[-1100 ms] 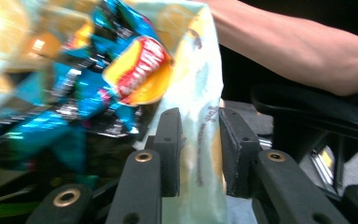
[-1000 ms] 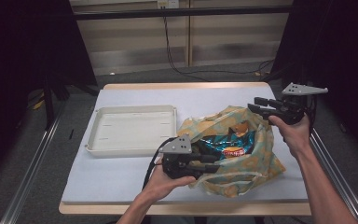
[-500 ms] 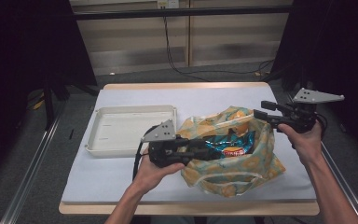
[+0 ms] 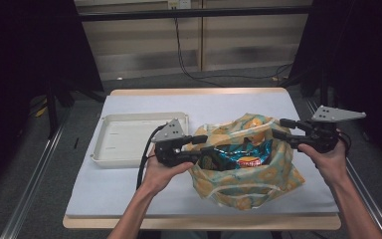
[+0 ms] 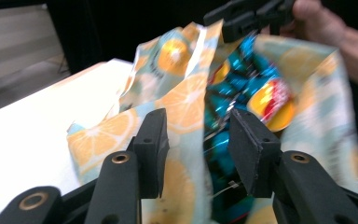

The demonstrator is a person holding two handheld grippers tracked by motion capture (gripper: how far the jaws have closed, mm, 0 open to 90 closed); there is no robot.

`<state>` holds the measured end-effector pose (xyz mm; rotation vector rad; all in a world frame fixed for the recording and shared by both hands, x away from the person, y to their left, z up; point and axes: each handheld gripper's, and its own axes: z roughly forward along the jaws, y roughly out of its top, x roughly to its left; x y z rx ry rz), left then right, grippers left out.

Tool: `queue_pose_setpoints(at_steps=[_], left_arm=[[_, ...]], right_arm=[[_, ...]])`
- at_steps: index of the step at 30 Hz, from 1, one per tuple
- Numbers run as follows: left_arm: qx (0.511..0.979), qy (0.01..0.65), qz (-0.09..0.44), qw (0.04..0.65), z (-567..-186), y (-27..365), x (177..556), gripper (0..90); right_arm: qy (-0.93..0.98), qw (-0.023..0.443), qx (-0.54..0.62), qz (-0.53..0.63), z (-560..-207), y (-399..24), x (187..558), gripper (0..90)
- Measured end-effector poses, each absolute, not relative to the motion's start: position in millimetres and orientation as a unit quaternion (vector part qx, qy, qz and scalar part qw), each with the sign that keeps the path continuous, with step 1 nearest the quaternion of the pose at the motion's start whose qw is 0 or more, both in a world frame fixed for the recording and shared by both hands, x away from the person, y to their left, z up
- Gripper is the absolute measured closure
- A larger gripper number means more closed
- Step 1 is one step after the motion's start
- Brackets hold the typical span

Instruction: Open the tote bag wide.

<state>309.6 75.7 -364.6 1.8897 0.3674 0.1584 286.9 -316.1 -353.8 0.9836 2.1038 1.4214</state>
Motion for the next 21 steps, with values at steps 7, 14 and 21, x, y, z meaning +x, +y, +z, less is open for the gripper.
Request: queue_pose_setpoints(at_steps=[7, 14, 21], left_arm=[[0.785, 0.185, 0.049, 0.589, -373, 78, 333, 90.0], [0.789, 0.210, 0.038, 0.577, -388, 78, 354, 90.0], [0.791, 0.226, 0.029, 0.567, -403, 79, 359, 90.0]], right_arm=[[0.749, 0.202, 0.356, 0.520, -357, -309, 316, 90.0], [0.750, 0.199, 0.370, 0.511, -358, -302, 348, 90.0], [0.755, 0.191, 0.385, 0.496, -372, -296, 364, 90.0]])
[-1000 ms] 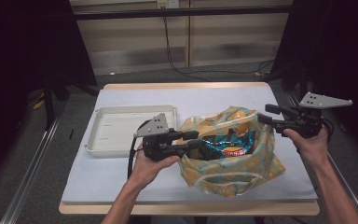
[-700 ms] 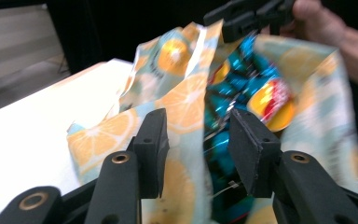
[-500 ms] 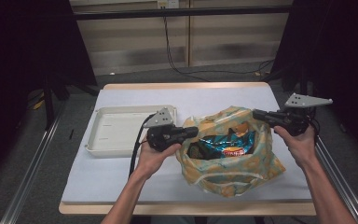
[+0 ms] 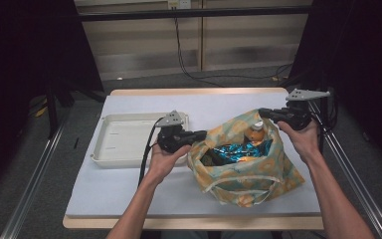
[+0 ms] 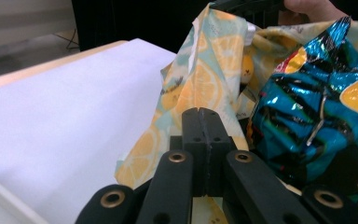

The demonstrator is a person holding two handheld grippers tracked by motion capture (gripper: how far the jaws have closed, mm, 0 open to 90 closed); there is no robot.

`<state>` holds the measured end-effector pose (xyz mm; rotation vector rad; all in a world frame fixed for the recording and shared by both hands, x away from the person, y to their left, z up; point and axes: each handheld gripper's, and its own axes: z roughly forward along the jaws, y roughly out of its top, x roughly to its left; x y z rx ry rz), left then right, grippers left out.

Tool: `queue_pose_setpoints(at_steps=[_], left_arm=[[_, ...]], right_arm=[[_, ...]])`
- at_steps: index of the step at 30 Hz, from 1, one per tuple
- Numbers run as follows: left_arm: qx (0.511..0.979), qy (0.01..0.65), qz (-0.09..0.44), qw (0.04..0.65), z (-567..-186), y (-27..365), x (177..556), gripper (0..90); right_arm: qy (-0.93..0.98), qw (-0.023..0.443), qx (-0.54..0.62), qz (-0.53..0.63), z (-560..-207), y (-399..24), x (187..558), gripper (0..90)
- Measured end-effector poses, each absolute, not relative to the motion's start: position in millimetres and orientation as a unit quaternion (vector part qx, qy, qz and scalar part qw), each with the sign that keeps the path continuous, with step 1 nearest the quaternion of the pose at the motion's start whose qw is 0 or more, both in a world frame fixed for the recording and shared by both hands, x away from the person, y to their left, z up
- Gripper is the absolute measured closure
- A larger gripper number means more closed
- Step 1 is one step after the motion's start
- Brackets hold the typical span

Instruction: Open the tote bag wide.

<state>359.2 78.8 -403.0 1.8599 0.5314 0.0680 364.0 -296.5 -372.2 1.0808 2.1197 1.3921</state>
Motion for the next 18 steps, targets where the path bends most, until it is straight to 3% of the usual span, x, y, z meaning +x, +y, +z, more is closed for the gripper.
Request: queue_pose_setpoints(at_steps=[3, 18], left_arm=[[0.786, 0.234, 0.003, 0.572, -421, 81, 360, 90.0], [0.781, 0.261, 0.006, 0.567, -437, 79, 359, 90.0]], right_arm=[[0.762, 0.181, 0.394, 0.482, -387, -296, 368, 90.0], [0.766, 0.164, 0.412, 0.466, -422, -303, 363, 90.0]])
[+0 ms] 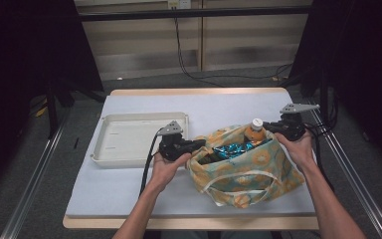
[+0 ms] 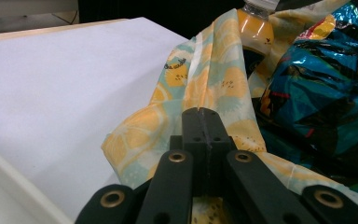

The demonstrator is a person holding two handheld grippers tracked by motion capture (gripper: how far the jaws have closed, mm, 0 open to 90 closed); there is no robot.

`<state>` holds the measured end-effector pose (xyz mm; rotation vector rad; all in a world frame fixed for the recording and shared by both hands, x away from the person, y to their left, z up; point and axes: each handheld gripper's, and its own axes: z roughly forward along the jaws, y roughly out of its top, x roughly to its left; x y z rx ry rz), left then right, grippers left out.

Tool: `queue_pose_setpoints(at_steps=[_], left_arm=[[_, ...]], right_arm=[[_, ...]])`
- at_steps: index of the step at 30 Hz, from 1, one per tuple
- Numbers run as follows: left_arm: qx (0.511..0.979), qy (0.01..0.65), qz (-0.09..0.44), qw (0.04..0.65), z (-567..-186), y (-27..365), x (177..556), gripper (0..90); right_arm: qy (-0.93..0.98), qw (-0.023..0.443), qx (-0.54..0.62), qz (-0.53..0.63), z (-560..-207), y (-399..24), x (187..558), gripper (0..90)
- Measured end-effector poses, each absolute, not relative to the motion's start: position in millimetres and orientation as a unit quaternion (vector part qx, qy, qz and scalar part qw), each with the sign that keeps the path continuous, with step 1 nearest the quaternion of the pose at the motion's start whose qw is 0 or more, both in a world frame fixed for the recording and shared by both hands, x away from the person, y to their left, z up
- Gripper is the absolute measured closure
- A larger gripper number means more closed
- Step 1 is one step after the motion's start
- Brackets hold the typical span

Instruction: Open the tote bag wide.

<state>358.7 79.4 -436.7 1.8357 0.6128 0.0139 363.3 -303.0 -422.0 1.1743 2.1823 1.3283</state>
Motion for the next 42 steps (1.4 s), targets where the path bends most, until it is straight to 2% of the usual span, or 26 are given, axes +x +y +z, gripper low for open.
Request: queue_pose_setpoints(at_steps=[4, 6, 8, 10, 11, 15, 17, 25, 31, 33, 34, 37, 39, 42], left_arm=[[0.782, 0.259, 0.006, 0.567, -435, 79, 357, 90.0], [0.779, 0.261, 0.007, 0.571, -432, 81, 357, 88.8], [0.771, 0.262, 0.007, 0.581, -428, 84, 354, 82.8], [0.769, 0.262, 0.018, 0.582, -423, 86, 352, 72.7], [0.768, 0.265, 0.022, 0.583, -421, 87, 350, 72.7], [0.763, 0.267, 0.035, 0.588, -410, 93, 344, 61.4], [0.757, 0.261, 0.037, 0.597, -405, 96, 340, 58.9], [0.760, 0.226, 0.035, 0.609, -385, 99, 316, 58.1], [0.767, 0.198, 0.026, 0.610, -379, 88, 298, 58.1], [0.770, 0.190, 0.022, 0.609, -377, 85, 293, 58.0], [0.769, 0.185, 0.019, 0.612, -377, 83, 290, 58.0], [0.772, 0.172, 0.005, 0.612, -376, 77, 281, 58.0], [0.784, 0.154, 0.005, 0.601, -375, 72, 274, 57.9], [0.795, 0.145, -0.001, 0.589, -377, 64, 268, 57.9]], right_arm=[[0.768, 0.164, 0.414, 0.460, -427, -306, 357, 87.7], [0.765, 0.167, 0.418, 0.460, -425, -308, 354, 81.4], [0.759, 0.176, 0.418, 0.466, -418, -312, 349, 77.1], [0.740, 0.181, 0.420, 0.493, -404, -322, 339, 68.7], [0.740, 0.181, 0.420, 0.493, -404, -322, 339, 68.7], [0.731, 0.187, 0.409, 0.513, -386, -326, 319, 62.8], [0.728, 0.188, 0.401, 0.524, -379, -326, 309, 61.1], [0.727, 0.174, 0.381, 0.543, -364, -319, 268, 57.8], [0.730, 0.169, 0.369, 0.550, -356, -322, 238, 55.4], [0.731, 0.157, 0.361, 0.557, -357, -321, 220, 50.8], [0.731, 0.157, 0.361, 0.557, -357, -321, 220, 50.8], [0.737, 0.146, 0.357, 0.556, -362, -315, 209, 45.3], [0.748, 0.140, 0.355, 0.543, -368, -308, 205, 38.4], [0.757, 0.134, 0.352, 0.533, -376, -299, 205, 34.4]])
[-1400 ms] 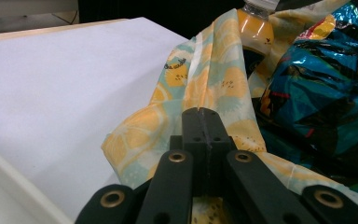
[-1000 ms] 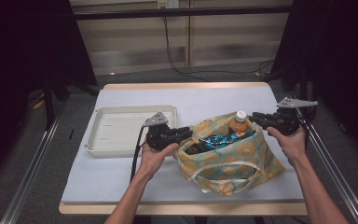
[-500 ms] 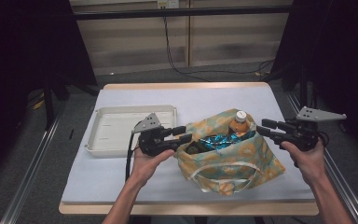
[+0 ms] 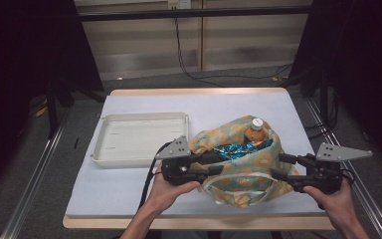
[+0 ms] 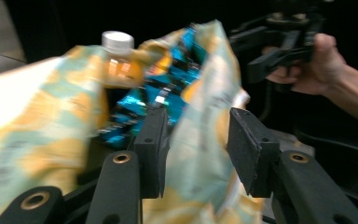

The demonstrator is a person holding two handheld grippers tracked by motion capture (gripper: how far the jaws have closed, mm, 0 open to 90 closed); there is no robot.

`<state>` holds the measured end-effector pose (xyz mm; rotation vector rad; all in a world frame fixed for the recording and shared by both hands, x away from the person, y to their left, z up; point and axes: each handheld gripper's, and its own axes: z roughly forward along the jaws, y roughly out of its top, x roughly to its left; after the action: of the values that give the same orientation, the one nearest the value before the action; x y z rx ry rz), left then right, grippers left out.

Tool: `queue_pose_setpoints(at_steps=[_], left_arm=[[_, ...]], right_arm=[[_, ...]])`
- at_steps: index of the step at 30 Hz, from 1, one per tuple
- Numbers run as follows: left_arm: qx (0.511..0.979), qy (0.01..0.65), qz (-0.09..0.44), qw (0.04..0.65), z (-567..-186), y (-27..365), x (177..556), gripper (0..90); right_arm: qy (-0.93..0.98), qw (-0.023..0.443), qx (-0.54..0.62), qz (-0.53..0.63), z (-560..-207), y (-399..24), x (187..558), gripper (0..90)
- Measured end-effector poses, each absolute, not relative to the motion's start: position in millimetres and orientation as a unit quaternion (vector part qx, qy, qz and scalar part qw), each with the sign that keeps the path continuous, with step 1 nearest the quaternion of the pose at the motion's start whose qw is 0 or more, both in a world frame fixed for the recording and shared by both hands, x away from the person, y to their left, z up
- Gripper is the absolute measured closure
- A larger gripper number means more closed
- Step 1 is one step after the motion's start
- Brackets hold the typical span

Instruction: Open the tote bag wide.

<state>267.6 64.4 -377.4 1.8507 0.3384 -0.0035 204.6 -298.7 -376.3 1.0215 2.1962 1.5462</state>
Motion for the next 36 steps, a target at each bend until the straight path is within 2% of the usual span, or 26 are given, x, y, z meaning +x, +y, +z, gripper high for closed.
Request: queue_pose_setpoints(at_steps=[2, 4, 6, 7, 9, 10, 12, 14, 15, 16, 19, 21, 24, 31, 36], left_arm=[[0.801, 0.143, -0.004, 0.582, -382, 60, 266, 55.2], [0.807, 0.141, -0.001, 0.573, -387, 58, 266, 56.2], [0.806, 0.131, -0.014, 0.576, -393, 56, 265, 71.9], [0.805, 0.121, -0.026, 0.580, -394, 55, 264, 81.3], [0.809, 0.112, -0.026, 0.576, -393, 52, 260, 86.7], [0.812, 0.108, -0.029, 0.573, -392, 51, 259, 86.9], [0.814, 0.098, -0.033, 0.571, -391, 48, 258, 86.9], [0.815, 0.094, -0.039, 0.570, -394, 45, 256, 86.3], [0.817, 0.097, -0.040, 0.566, -395, 44, 255, 85.6], [0.819, 0.095, -0.043, 0.564, -397, 43, 255, 85.3], [0.819, 0.096, -0.052, 0.563, -402, 41, 254, 82.0], [0.825, 0.095, -0.053, 0.554, -404, 40, 255, 73.8], [0.831, 0.097, -0.054, 0.546, -408, 38, 253, 71.7], [0.845, 0.100, -0.056, 0.522, -422, 35, 253, 74.0], [0.852, 0.110, -0.061, 0.508, -436, 35, 259, 82.7]], right_arm=[[0.760, 0.135, 0.355, 0.528, -380, -294, 206, 32.1], [0.767, 0.140, 0.353, 0.517, -382, -289, 208, 31.9], [0.767, 0.145, 0.353, 0.516, -383, -285, 208, 32.2], [0.769, 0.155, 0.353, 0.510, -383, -283, 208, 39.2], [0.765, 0.154, 0.352, 0.517, -384, -283, 209, 51.0], [0.767, 0.154, 0.347, 0.517, -384, -284, 209, 56.4], [0.769, 0.150, 0.340, 0.521, -385, -285, 207, 72.8], [0.770, 0.150, 0.335, 0.522, -384, -286, 203, 80.4], [0.771, 0.151, 0.332, 0.523, -384, -288, 201, 87.6], [0.771, 0.151, 0.331, 0.523, -384, -289, 200, 89.5], [0.774, 0.147, 0.328, 0.522, -386, -293, 194, 90.0], [0.777, 0.141, 0.330, 0.517, -392, -297, 189, 90.0], [0.781, 0.128, 0.341, 0.508, -407, -302, 183, 90.0], [0.802, 0.110, 0.352, 0.470, -432, -306, 173, 90.0], [0.810, 0.099, 0.365, 0.449, -450, -312, 174, 90.0]])
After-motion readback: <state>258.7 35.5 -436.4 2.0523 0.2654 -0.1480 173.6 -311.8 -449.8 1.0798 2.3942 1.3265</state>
